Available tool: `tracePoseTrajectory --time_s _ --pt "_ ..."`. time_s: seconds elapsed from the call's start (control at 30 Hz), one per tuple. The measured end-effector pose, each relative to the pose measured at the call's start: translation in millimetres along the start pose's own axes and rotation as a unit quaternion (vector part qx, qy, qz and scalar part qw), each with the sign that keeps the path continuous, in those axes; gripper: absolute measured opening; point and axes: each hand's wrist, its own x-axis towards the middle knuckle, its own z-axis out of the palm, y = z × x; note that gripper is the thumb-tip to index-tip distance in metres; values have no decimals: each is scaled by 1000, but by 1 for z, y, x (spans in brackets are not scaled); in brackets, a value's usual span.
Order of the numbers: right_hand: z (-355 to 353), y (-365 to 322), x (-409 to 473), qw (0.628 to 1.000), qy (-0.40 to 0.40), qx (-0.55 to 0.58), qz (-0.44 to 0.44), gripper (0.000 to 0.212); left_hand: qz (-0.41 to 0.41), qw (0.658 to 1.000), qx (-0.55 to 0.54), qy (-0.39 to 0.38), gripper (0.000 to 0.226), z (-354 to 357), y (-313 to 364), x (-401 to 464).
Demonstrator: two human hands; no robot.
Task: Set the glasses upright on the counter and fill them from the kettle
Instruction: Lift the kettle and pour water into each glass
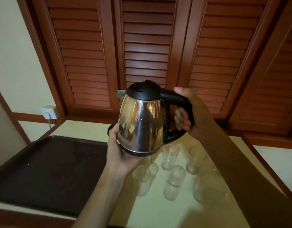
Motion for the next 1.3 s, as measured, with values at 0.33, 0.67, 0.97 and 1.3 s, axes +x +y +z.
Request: tracePoseTrajectory --time_s 0.33,0.67,0.97,1.3 --pt "-60 -14 -49 986 -146 -17 81 71 27 998 -30 57 55 22 -83 -35" --pt "-94 -13 -68 970 -218 -2 104 76 -8 999 -43 13 60 21 -101 -52" --pt "-66 -7 -81 999 -14 0 47 70 11 999 -6 49 50 17 -101 -50" --pt "-79 -6 -84 998 30 -30 41 67 261 717 619 187 30 -49 -63 -46"
